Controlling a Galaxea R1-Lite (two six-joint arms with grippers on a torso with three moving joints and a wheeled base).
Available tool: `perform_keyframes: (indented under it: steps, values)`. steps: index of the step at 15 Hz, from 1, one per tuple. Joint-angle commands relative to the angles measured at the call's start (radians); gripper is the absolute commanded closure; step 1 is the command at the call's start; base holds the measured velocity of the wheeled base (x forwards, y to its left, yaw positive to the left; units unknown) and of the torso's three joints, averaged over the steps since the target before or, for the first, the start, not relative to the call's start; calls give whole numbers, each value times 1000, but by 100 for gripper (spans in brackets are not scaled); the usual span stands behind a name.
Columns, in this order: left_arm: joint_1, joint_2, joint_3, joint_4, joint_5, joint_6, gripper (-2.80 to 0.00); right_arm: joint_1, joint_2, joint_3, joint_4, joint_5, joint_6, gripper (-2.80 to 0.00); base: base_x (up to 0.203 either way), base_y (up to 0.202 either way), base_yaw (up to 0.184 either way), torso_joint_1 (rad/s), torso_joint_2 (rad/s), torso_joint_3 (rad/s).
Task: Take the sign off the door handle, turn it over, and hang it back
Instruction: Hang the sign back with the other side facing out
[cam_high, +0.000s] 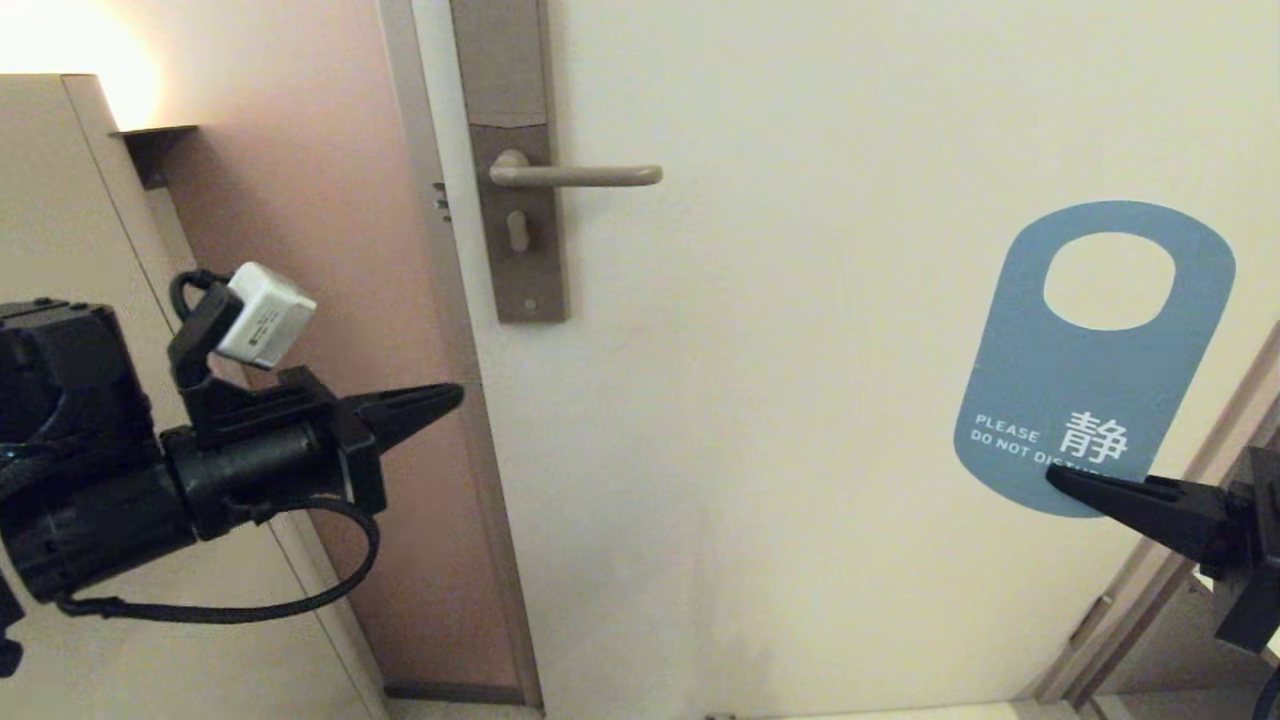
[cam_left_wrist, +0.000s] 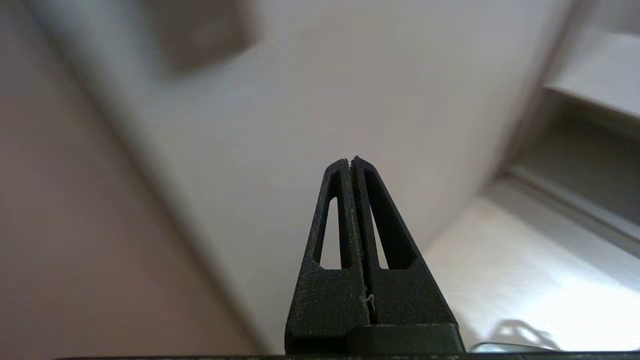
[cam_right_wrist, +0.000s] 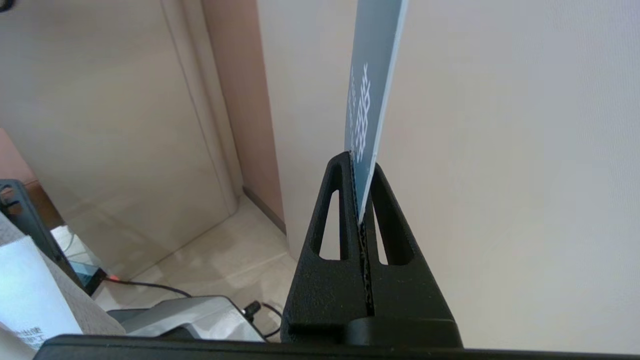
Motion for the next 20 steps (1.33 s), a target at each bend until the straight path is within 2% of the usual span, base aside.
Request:
perform_keyframes:
  steps: [1,7,9,10,12,16,18,20]
  values:
    - [50,-73,57,-3,23,2,0,-10,-12,16,-4,4,-1,0,0,0,0,0,0,0]
    - [187,-278,278,-2,42,4,0,-16,-38,39,-4,4,-1,0,0,0,0,0,0,0]
    - [212,-364,355,2,49,4,0,-18,-48,43,-4,3,-1,0,0,0,0,0,0,0]
    - [220,-404,387,8,76,4,0,-23,-53,42,-4,3,-1,0,0,0,0,0,0,0]
    - [227,-468,442,26,185,-16,0,-37,-64,43,-4,3,-1,0,0,0,0,0,0,0]
    - [255,-605,525,64,320,-59,0,-77,-81,48,-4,3,-1,0,0,0,0,0,0,0]
    - [274,-684,551,105,343,-106,0,-88,-89,49,-4,4,-1,0,0,0,0,0,0,0]
    - [293,-782,555,212,374,-132,0,-107,-91,50,-4,3,-1,0,0,0,0,0,0,0]
